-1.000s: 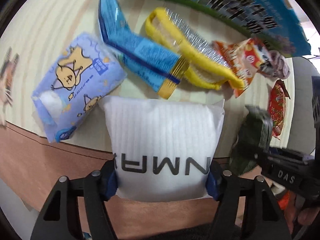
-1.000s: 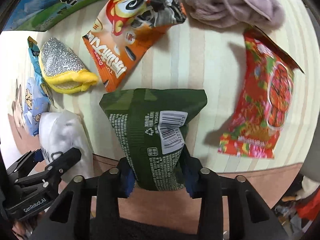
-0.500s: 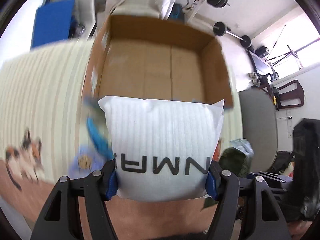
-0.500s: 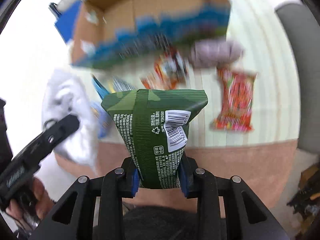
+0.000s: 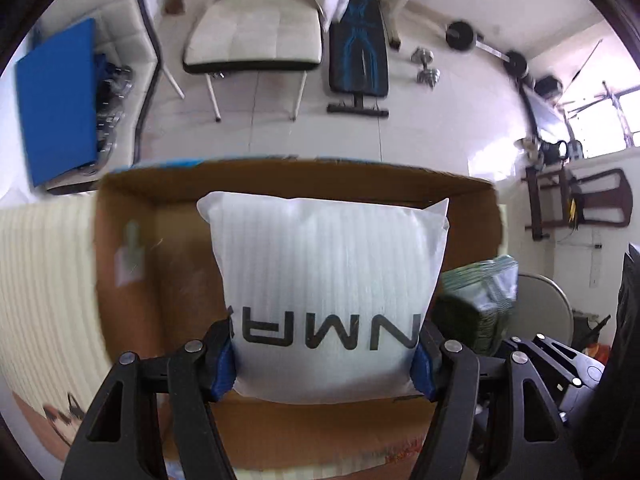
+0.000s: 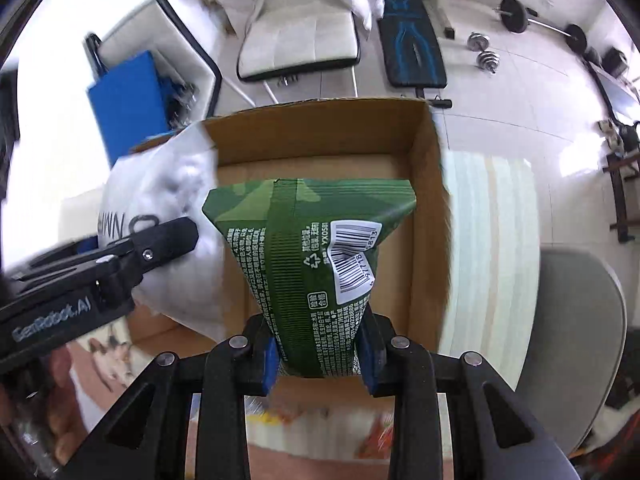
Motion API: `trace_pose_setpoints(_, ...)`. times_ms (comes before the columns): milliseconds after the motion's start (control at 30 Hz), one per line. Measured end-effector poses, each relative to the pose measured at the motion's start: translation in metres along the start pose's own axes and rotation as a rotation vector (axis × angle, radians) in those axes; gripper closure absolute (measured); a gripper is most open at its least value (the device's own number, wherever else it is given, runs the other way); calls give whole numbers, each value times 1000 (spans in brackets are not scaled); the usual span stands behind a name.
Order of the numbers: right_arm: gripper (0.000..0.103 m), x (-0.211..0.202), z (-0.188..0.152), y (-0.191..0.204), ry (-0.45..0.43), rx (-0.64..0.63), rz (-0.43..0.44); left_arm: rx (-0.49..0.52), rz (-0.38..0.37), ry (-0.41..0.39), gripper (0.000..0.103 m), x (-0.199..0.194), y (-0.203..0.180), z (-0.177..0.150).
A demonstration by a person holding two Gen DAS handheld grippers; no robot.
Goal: Organize soft objects
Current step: 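Carry both bags into the box and open both grippers to release them, then grasp the blue tissue pack with the left gripper while the right grasps the red floral bag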
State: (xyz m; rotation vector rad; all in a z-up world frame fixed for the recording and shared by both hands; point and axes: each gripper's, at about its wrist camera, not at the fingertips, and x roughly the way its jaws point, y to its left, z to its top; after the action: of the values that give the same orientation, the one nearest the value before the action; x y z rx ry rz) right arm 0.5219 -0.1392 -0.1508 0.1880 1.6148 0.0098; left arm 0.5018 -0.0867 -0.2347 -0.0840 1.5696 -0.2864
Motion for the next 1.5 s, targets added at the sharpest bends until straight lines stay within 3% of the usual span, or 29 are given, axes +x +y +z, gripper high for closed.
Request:
trace_pose_setpoints(267, 69, 66, 56, -3, 125, -3, -31, 30, 54, 164, 37, 69, -11, 31)
trace_pose_setpoints(600, 68, 103, 72, -4, 172, -22, -60, 7, 63, 257, 33, 108, -11, 27)
trace_pose_setpoints(633, 65, 103, 72, -3, 174, -24, -64, -3, 60, 267, 33, 108, -9, 26)
trace_pose_setpoints(700, 46, 100, 70, 0, 179, -27, -56, -8, 60, 269, 32, 102, -7, 22)
trace_pose_setpoints(800, 41, 91, 65, 4, 180, -27, -30, -2, 81, 219, 21, 81, -5, 16)
trace_pose_setpoints(867, 38, 80, 60, 9, 168, -41, -45, -12, 77, 178, 6, 63, -4, 11)
trace_pose_setpoints(900, 34, 74, 57, 11, 165, -46, -52, -21, 71, 162, 4, 55, -3, 9)
trace_pose_setpoints(933, 22, 67, 53, 12, 159, -46, -61, -29, 68, 146, 2, 45, -3, 5)
trace_pose_setpoints(967, 18, 63, 50, 11, 150, -46, -58, -32, 69, 126, 2, 36, -3, 1)
trace_pose_setpoints(1100, 18, 38, 30, 18, 128, -47, -58, -19, 96, 58, 1, 0, -5, -21)
trace_pose_setpoints(1233, 0, 19, 5, 21, 79, -38, -39, -14, 104, -4, 0, -27, 1, -41)
trace_pose_setpoints(1500, 0, -14, -31, 30, -116, -29, -61, 3, 165, -188, 0, -103, 6, -100)
